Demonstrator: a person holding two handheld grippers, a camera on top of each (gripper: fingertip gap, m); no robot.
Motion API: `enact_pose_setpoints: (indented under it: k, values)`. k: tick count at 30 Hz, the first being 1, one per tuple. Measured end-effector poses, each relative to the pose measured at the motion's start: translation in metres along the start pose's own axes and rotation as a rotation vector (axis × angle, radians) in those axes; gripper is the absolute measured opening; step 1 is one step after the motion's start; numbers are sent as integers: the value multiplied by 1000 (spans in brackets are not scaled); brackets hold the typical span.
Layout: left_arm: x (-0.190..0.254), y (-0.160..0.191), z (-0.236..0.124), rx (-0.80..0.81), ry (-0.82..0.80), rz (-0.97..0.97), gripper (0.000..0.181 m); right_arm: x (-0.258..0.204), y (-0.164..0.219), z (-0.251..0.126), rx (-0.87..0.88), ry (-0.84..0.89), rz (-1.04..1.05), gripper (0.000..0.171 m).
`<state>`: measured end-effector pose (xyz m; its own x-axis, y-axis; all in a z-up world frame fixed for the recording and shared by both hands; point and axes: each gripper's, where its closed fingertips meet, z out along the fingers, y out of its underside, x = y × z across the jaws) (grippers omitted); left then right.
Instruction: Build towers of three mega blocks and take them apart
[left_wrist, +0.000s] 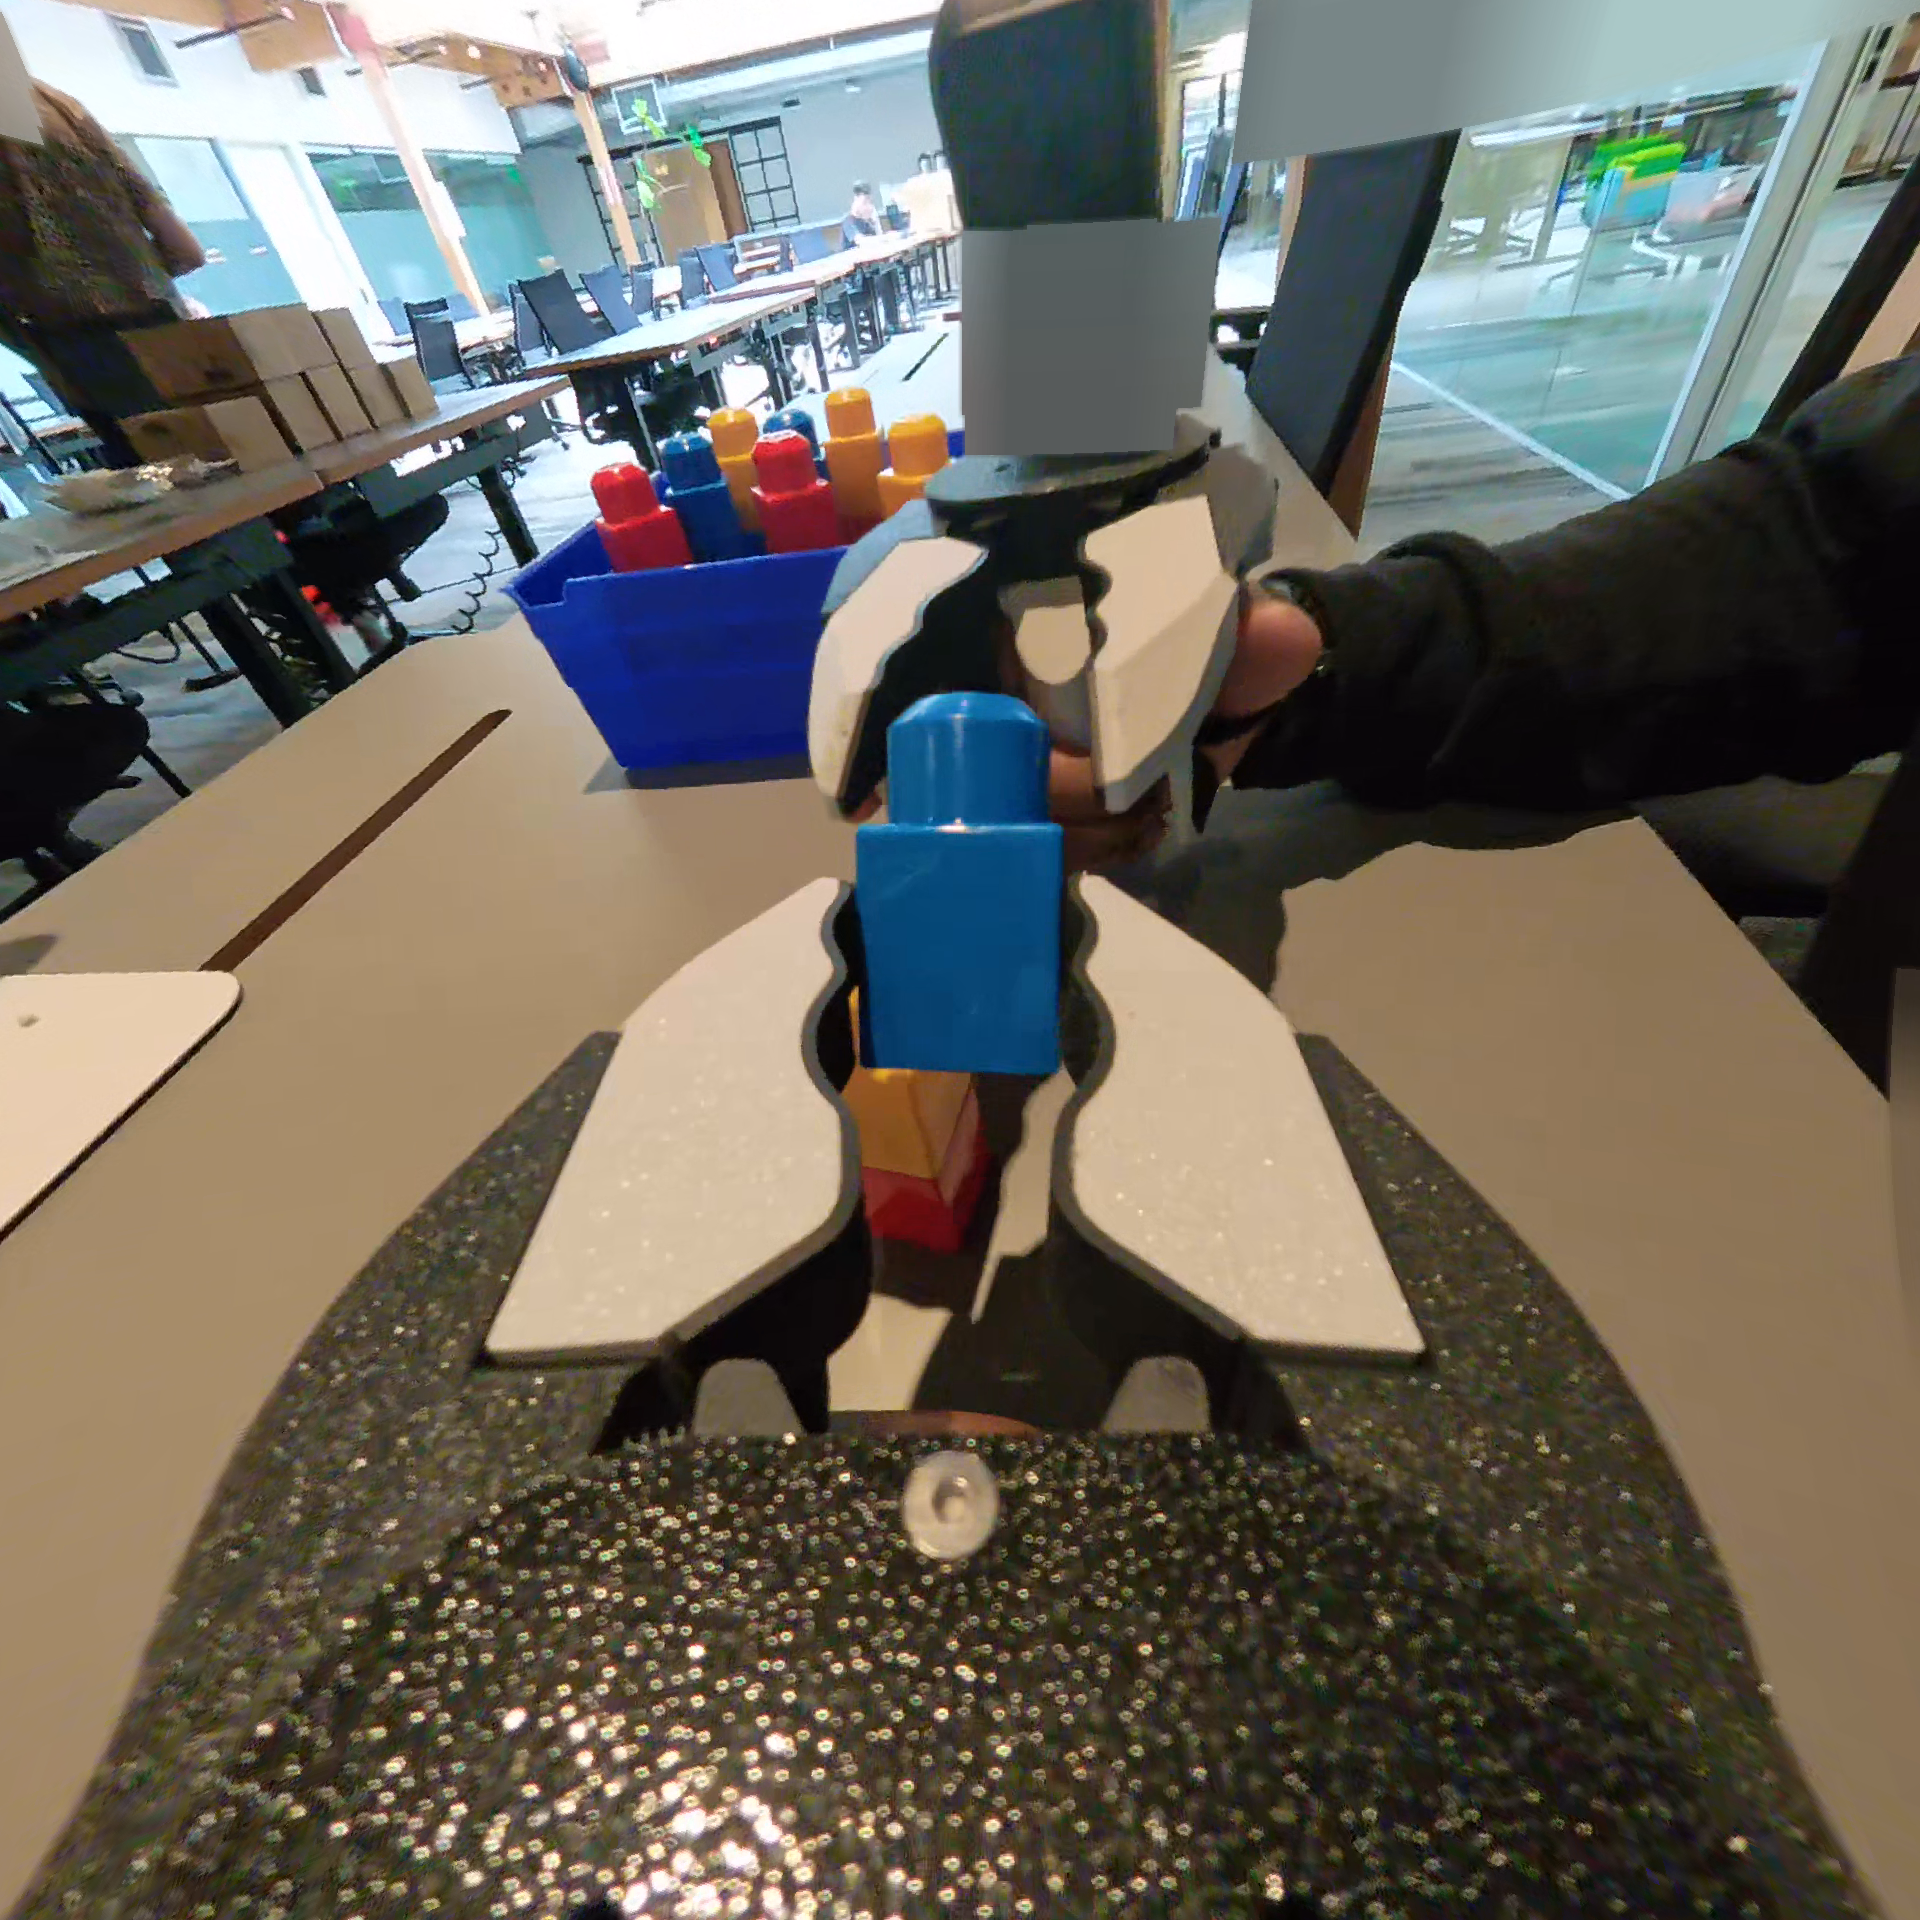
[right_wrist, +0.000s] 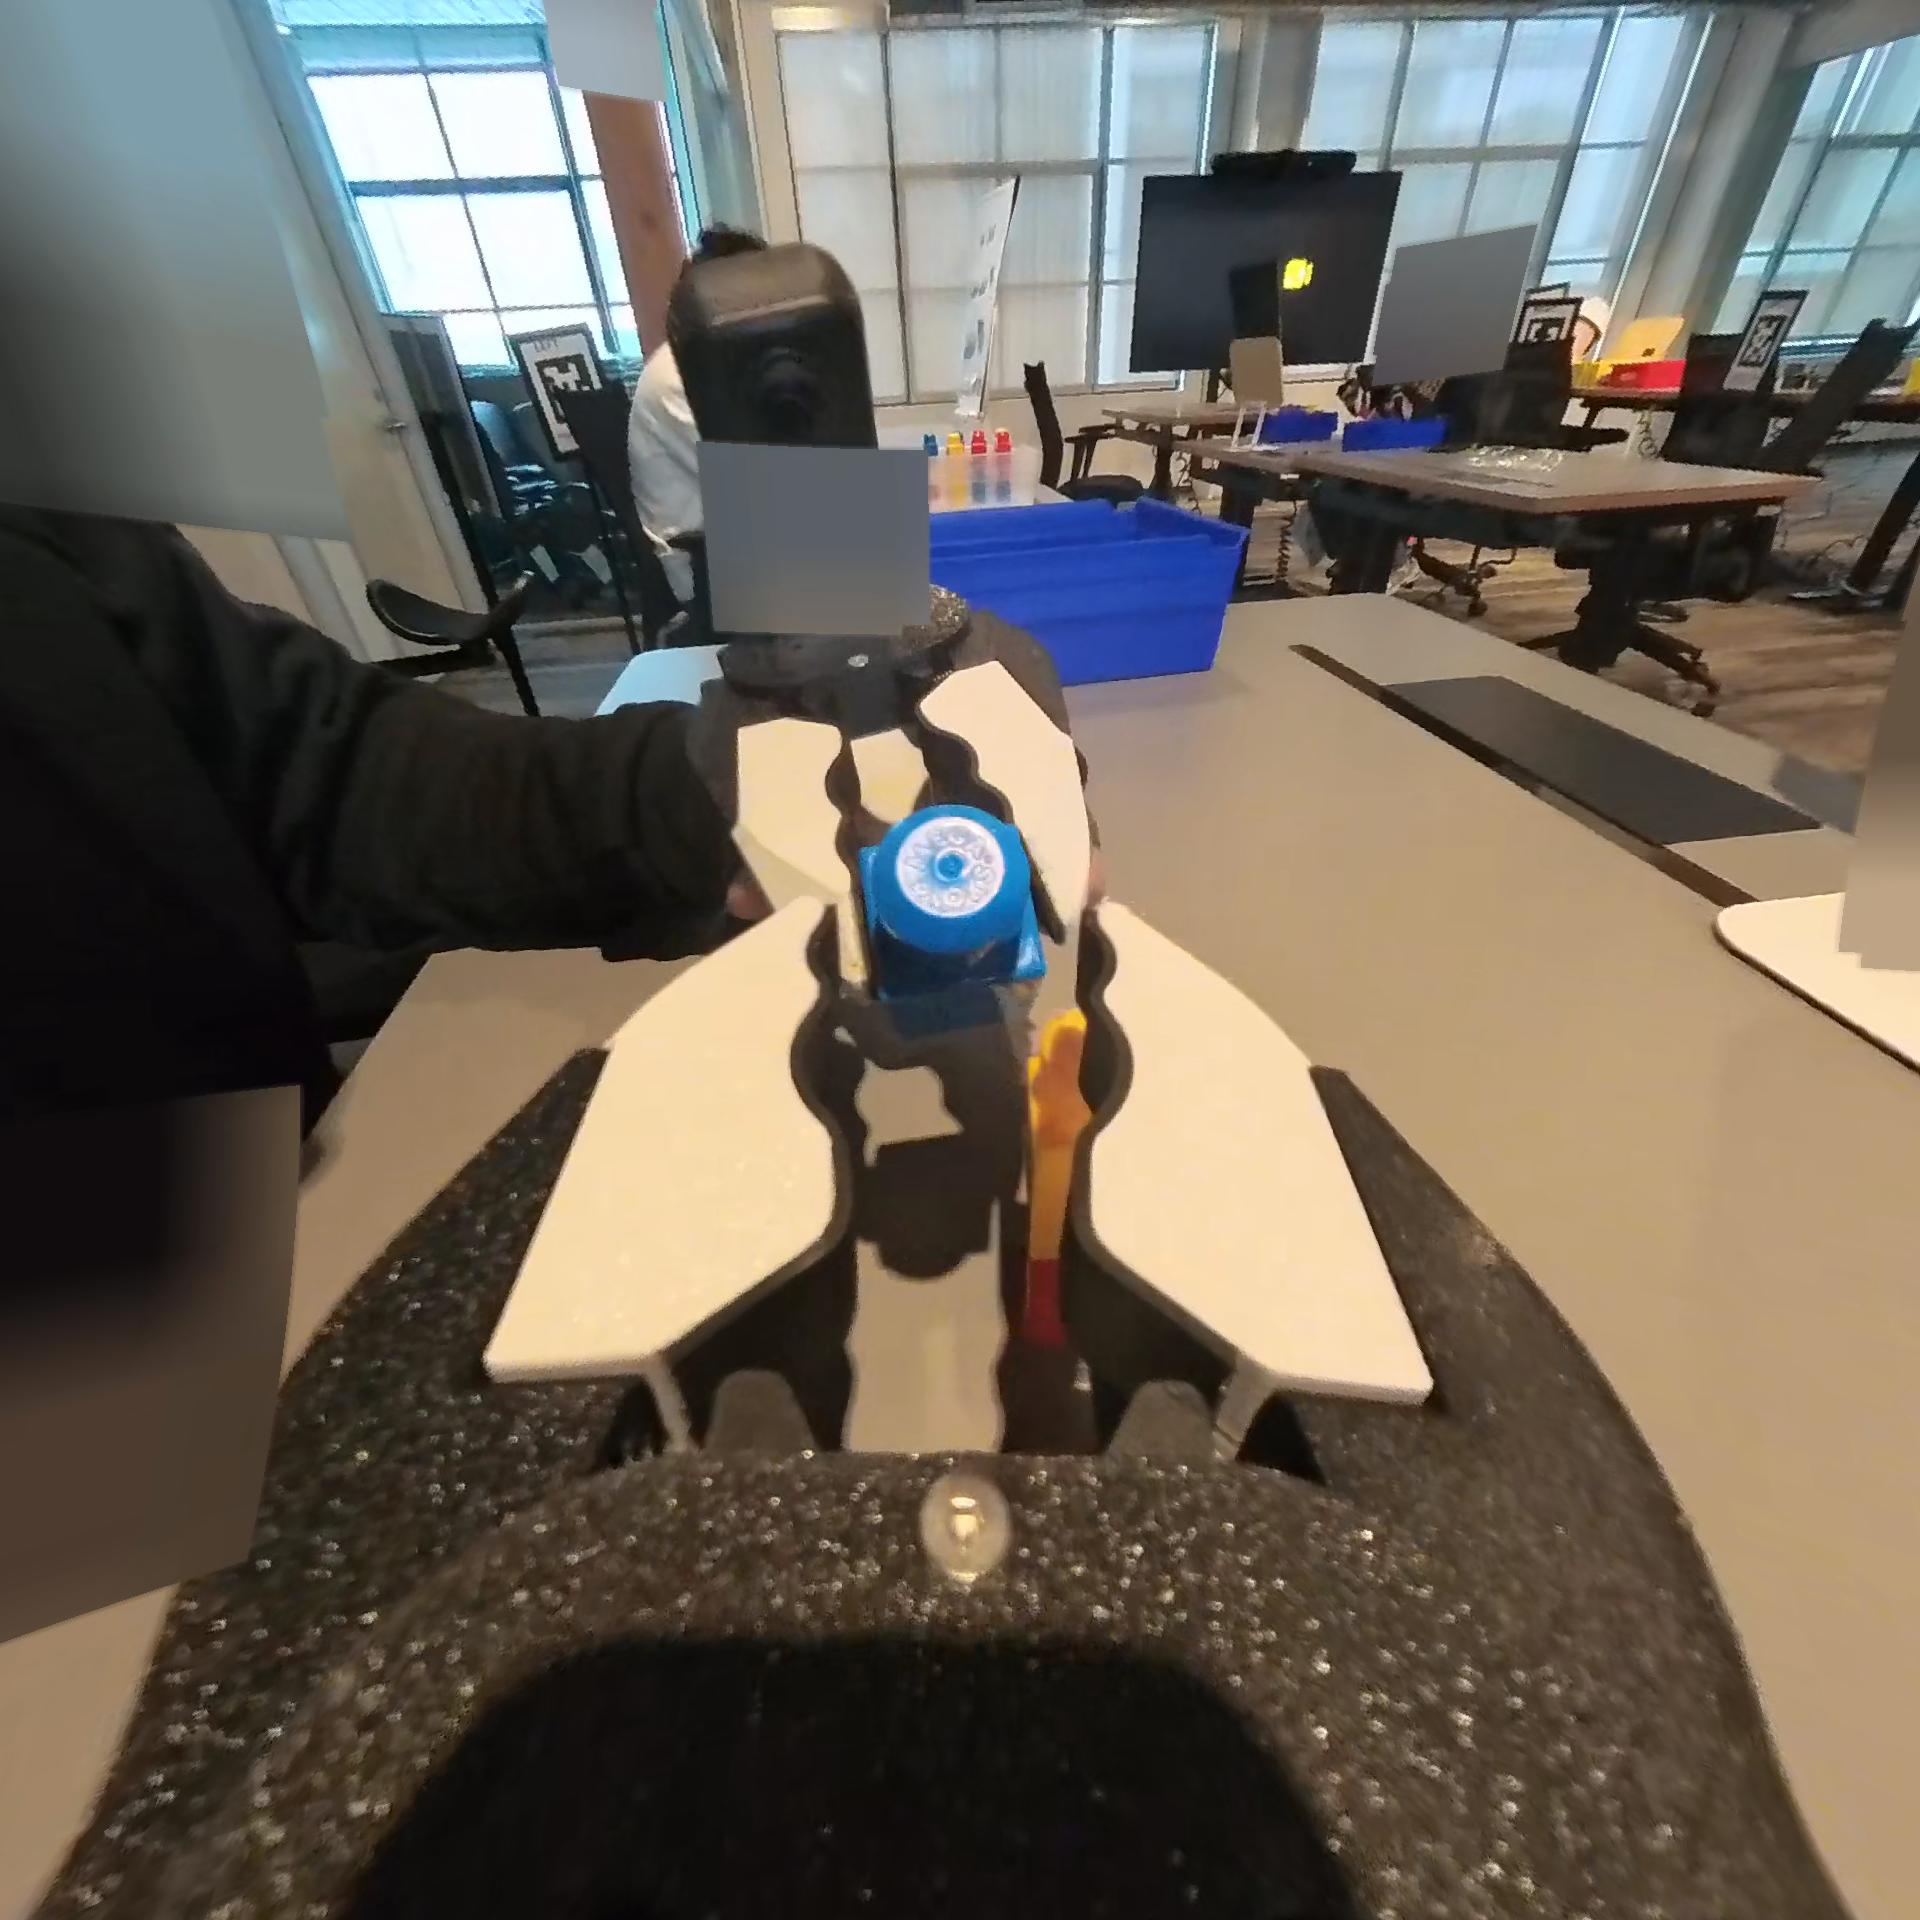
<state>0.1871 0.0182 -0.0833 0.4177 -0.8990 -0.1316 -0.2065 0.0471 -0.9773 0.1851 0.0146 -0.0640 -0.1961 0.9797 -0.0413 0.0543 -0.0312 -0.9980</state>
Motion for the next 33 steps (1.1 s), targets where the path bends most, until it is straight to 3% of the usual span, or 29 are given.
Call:
enact_pose_setpoints:
  k: [5, 17, 28, 33]
  values:
    - [3, 2, 2, -2, 17, -15, 36, -5, -4, 1, 42, -11, -22, 28]
    - [10, 8, 6, -79, 20, 13, 36, -12, -2, 12, 40, -27, -33, 31]
    - [3, 9, 2, -96, -17, 12, 39, -4, -9, 11, 22, 65, -85, 30]
    - [-17, 3, -15, -75, -86, -6, 39, 23, -22, -4, 39, 159, 48, 30]
